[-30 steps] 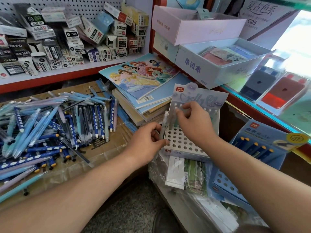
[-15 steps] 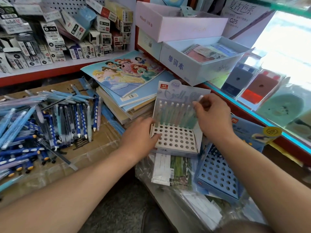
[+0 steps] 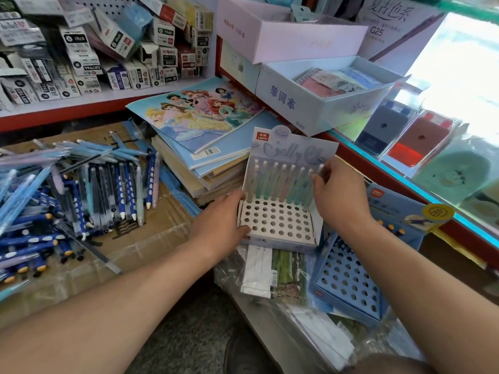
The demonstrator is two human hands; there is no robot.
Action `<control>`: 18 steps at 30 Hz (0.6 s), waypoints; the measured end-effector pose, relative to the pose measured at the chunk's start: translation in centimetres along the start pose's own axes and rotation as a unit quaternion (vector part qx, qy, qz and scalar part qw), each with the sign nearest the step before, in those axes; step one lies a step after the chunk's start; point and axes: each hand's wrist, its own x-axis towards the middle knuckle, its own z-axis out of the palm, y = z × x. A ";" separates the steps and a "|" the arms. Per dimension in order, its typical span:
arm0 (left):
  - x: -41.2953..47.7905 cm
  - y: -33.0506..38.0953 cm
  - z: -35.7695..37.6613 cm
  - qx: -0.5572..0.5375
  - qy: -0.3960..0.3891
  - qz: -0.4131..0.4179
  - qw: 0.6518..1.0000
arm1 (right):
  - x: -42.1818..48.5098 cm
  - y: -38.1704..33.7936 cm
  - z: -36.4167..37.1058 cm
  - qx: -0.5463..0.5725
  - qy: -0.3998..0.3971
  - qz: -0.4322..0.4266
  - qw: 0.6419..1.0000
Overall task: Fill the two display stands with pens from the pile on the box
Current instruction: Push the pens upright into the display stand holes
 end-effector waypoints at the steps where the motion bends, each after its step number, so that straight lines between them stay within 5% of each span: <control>1: 0.0 0.0 0.0 -0.005 0.003 0.000 1.000 | 0.0 0.1 0.1 -0.002 -0.004 0.004 1.000; 18: -0.1 -0.4 0.5 0.011 0.010 0.006 1.000 | 0.6 0.4 2.0 -0.093 -0.062 0.026 0.993</control>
